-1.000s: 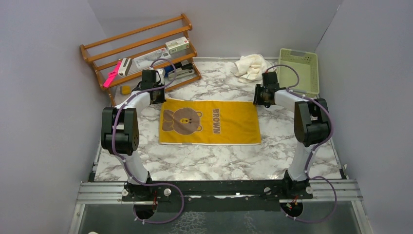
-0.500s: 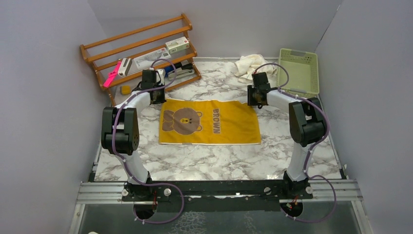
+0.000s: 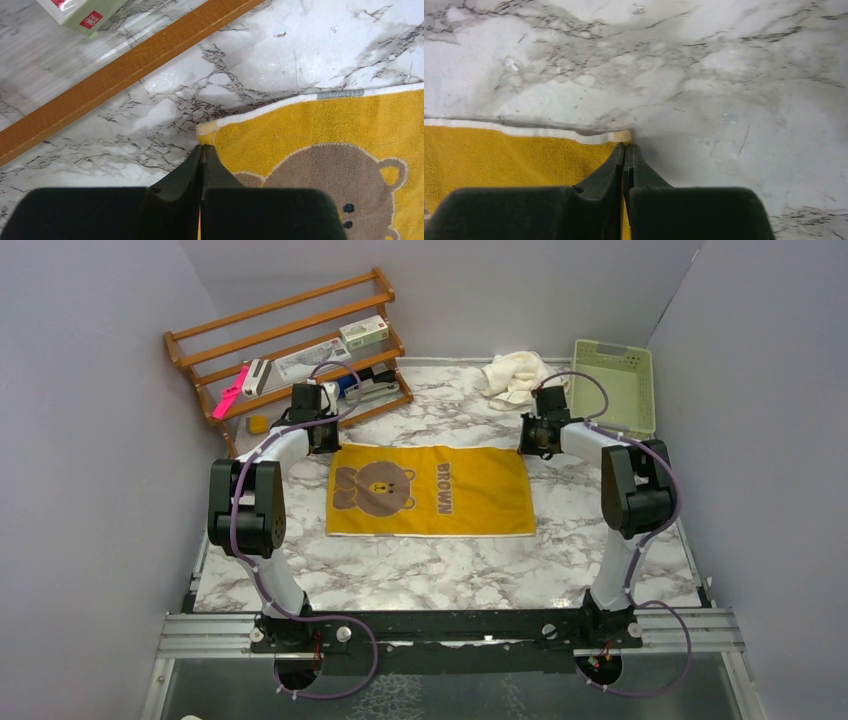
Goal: Roll the towels
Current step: Fold the towel at the center of the board.
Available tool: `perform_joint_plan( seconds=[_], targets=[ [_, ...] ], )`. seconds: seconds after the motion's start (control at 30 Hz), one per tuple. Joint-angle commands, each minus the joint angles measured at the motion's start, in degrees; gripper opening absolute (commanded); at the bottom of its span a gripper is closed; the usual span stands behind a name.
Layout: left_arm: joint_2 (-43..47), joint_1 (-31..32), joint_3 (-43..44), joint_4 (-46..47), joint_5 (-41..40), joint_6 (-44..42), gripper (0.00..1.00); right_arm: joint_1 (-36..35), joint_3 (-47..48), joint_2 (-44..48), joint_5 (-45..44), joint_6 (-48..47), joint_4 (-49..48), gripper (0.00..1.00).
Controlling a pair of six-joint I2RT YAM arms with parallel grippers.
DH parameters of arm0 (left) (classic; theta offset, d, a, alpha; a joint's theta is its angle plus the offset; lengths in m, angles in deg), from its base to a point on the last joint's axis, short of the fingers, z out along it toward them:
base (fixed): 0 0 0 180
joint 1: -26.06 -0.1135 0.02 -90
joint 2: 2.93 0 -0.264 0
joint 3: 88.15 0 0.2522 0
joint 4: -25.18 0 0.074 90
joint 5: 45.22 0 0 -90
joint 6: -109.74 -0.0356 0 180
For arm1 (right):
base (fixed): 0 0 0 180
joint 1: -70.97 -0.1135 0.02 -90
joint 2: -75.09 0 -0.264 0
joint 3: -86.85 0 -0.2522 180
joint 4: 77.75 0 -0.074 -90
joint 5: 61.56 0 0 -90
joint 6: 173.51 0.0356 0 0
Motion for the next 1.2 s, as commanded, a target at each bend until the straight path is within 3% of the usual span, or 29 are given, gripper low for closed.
perform_joint_plan(
  seconds=[0.0,0.23,0.43,0.53,0.97,1.17],
  targets=[
    [-0.2,0.2,1.6,-0.9,1.0,0.0,0.00,3.5,-1.6,0.3,2.8,2.2,-0.8,0.01],
    [1.1,-1.2,2.7,2.1,4.2,1.8,0.00,5.2,-2.0,10.7,-0.1,3.3,-5.3,0.01],
    [0.1,-3.0,3.8,6.3,10.6,2.4,0.00,5.3,5.9,8.2,-4.9,1.2,0.3,0.01],
    [0.2,-2.9,3.8,6.3,11.5,1.9,0.00,5.3,4.8,9.4,-5.4,1.6,1.2,0.01],
    [18.7,-2.8,-20.1,15.1,9.2,12.1,0.00,5.3,-16.3,26.8,-6.5,7.7,0.7,0.01],
    [25.0,-2.4,-29.3,17.9,7.2,18.1,0.00,5.3,-20.4,28.4,-6.6,8.2,1.5,0.01]
  ],
)
